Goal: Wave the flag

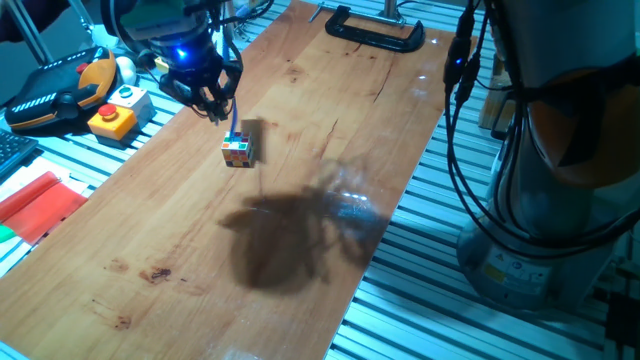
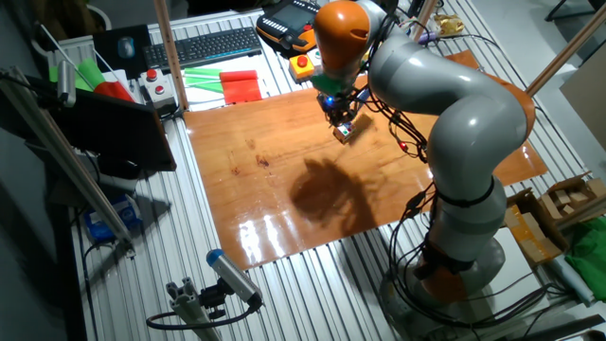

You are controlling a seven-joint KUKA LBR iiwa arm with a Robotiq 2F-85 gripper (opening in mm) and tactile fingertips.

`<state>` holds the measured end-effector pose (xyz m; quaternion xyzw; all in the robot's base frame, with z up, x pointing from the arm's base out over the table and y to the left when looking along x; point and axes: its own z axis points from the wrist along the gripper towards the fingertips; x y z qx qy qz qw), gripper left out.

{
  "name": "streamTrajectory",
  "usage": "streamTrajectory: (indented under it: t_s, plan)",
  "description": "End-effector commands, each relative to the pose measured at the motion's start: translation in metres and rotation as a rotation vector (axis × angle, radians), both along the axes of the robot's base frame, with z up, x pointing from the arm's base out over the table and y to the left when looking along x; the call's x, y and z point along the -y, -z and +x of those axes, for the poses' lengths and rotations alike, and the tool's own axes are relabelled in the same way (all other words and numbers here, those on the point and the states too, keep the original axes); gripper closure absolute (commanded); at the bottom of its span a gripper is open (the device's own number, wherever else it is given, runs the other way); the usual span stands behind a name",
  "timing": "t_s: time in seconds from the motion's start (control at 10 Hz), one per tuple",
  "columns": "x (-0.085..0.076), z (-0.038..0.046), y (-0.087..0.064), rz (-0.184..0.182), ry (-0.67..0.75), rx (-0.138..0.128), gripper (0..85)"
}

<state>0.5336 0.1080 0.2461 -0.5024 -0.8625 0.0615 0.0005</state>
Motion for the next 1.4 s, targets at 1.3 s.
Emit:
streamTrajectory:
  t_s: [1.3]
  plan:
    - [-0.0025, -0.0023, -0.0004, 0.058, 1.386, 0.115, 84.3]
